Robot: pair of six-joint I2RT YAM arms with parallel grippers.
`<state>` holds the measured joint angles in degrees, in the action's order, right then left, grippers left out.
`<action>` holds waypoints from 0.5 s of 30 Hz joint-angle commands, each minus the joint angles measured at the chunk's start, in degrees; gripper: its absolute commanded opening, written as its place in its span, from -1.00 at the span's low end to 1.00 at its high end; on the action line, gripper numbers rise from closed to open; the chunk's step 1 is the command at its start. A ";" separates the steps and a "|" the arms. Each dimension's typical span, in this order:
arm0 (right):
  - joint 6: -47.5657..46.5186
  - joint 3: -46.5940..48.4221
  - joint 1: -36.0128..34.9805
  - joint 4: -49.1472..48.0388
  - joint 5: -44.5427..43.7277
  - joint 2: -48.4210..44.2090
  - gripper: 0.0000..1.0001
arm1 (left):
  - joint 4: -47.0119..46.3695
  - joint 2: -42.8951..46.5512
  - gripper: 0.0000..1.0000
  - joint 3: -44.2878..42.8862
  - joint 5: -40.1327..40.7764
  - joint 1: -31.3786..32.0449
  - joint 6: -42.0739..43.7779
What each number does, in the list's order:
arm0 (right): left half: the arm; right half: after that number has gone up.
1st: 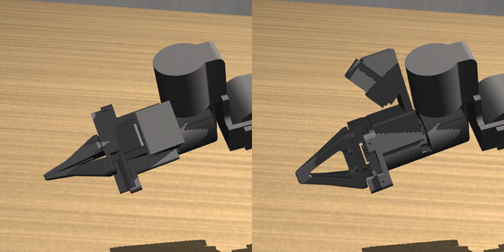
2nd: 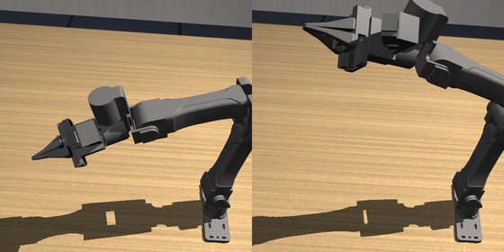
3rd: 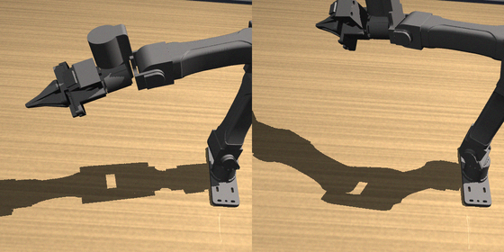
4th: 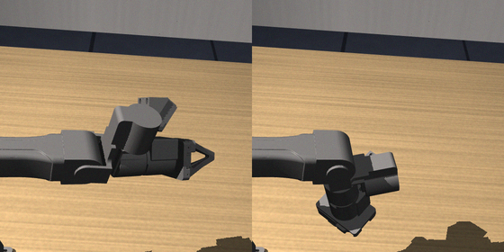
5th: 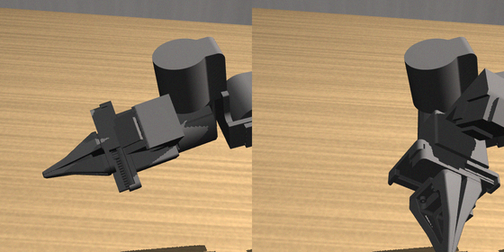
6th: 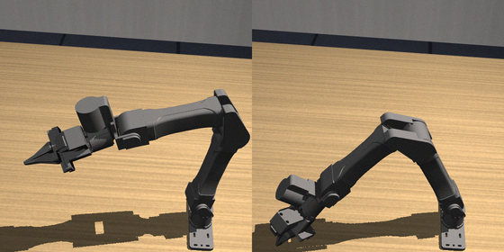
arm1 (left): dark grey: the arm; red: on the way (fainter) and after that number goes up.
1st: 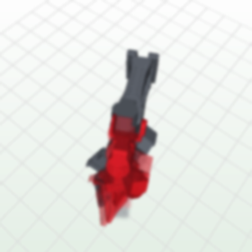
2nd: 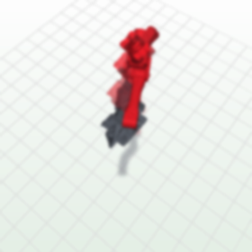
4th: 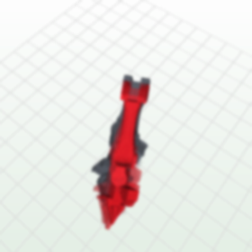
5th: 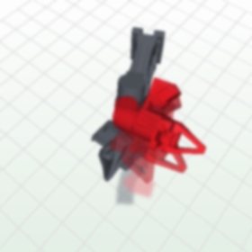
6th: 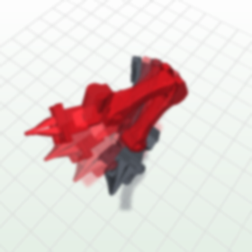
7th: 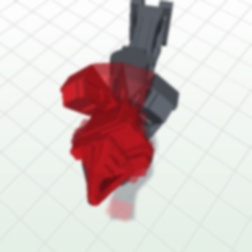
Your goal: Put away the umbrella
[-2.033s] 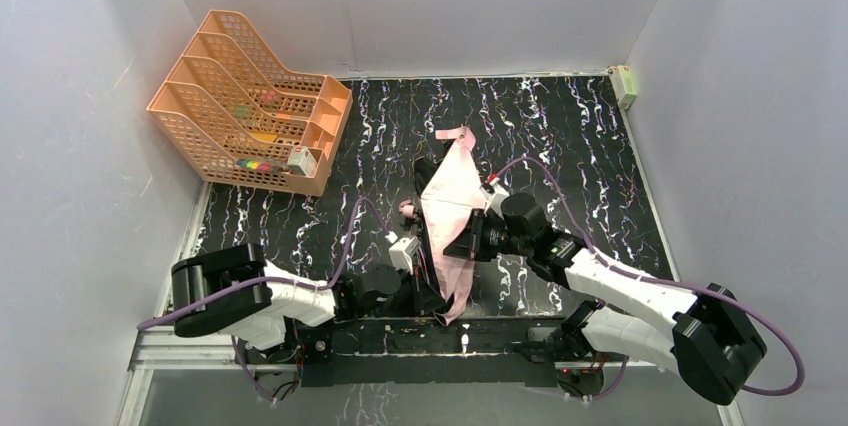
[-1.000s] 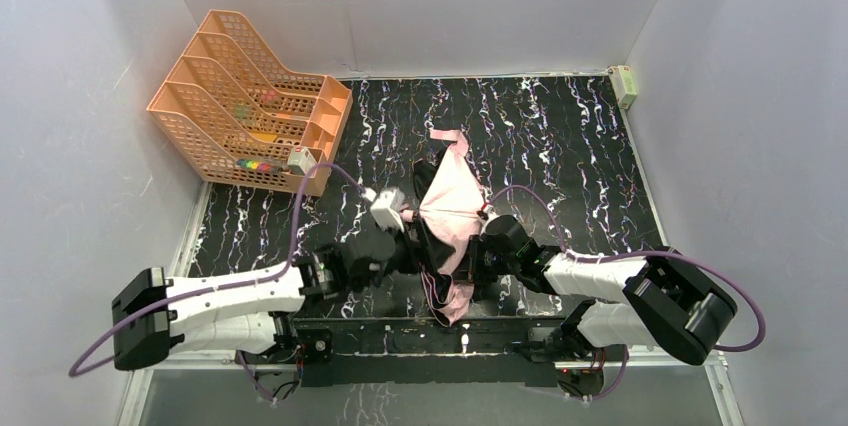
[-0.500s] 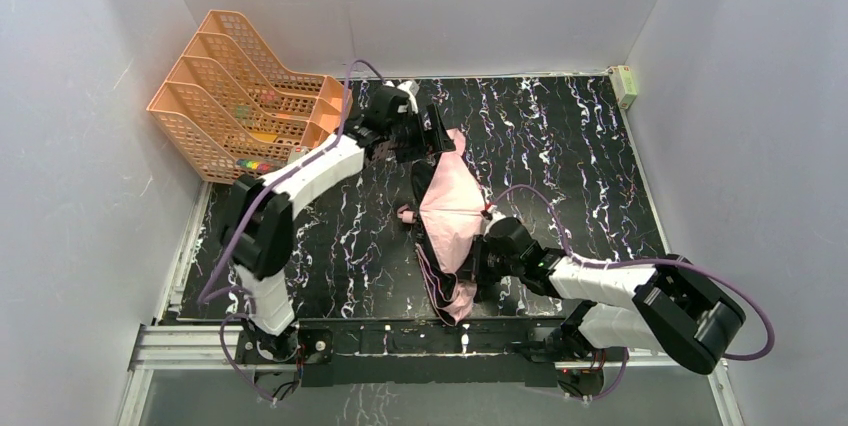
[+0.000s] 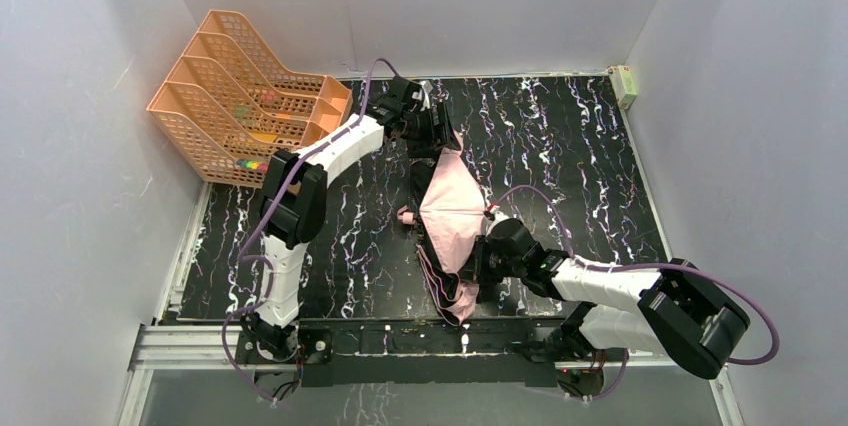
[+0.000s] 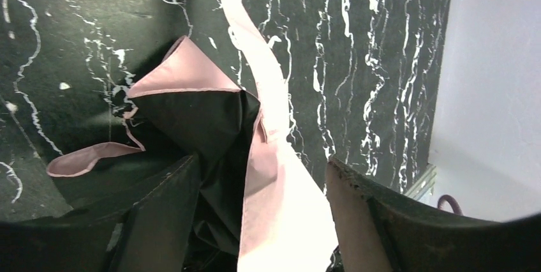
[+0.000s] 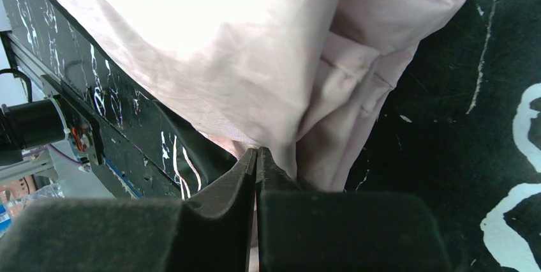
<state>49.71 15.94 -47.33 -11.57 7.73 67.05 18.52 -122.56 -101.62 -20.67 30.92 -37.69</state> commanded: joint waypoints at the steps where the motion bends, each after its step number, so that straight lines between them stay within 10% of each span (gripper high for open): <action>1: -2.15 -1.71 0.18 7.35 -3.82 0.58 -0.75 | 1.41 0.87 0.27 -1.79 -5.01 0.20 0.28; 15: -2.29 -0.94 0.14 7.53 -3.49 1.07 -0.72 | -0.16 -0.33 -0.59 -4.17 -8.62 0.24 0.71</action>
<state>49.71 15.97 -47.33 -11.60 7.77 67.05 18.06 -122.61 -102.72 -25.98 30.92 -37.52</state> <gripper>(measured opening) 0.132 0.245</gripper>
